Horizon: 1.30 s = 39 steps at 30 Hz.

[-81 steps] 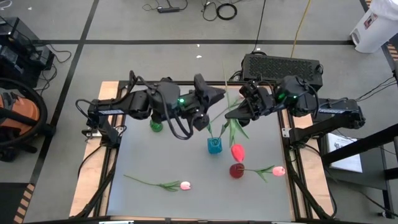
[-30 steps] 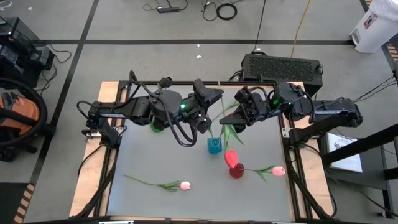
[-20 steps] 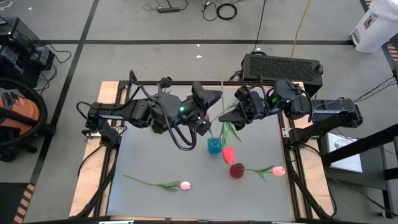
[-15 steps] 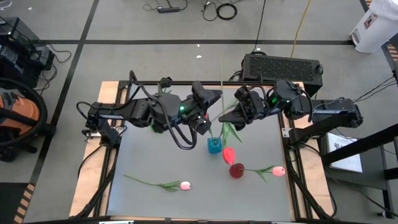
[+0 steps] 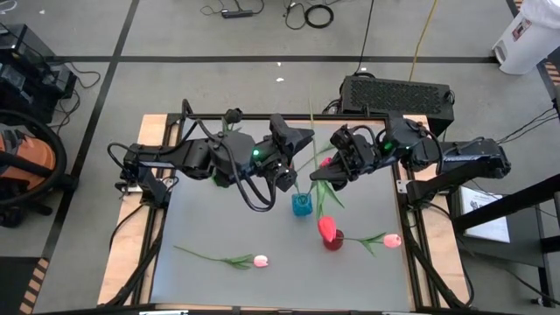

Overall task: Sort flowers into vase by color
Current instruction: Put the red tulip into the blue vase

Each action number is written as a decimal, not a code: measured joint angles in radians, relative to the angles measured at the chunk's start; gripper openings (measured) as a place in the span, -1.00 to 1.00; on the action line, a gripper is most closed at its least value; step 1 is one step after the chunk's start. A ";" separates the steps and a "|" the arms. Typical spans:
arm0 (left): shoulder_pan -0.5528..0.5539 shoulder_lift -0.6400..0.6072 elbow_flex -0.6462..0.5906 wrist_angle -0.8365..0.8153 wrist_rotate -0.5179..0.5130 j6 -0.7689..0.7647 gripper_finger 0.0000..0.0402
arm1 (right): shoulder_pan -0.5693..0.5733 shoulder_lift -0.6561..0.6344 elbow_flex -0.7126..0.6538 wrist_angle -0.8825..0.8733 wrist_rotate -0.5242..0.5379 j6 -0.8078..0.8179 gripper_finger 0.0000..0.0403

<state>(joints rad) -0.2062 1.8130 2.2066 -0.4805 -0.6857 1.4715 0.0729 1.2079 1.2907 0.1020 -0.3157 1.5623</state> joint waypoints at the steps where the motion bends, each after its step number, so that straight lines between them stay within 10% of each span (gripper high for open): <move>1: 0.000 0.000 0.000 0.000 0.000 0.000 -0.42 | 0.001 0.000 0.000 0.000 0.001 -0.001 -0.99; 39: 0.001 0.000 0.001 -0.006 0.091 0.000 -0.42 | 0.013 -0.009 0.000 0.052 0.026 0.020 -1.00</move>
<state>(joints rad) -0.2050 1.8130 2.2074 -0.4866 -0.5948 1.4712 0.0862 1.1988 1.2911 0.1537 -0.2893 1.5818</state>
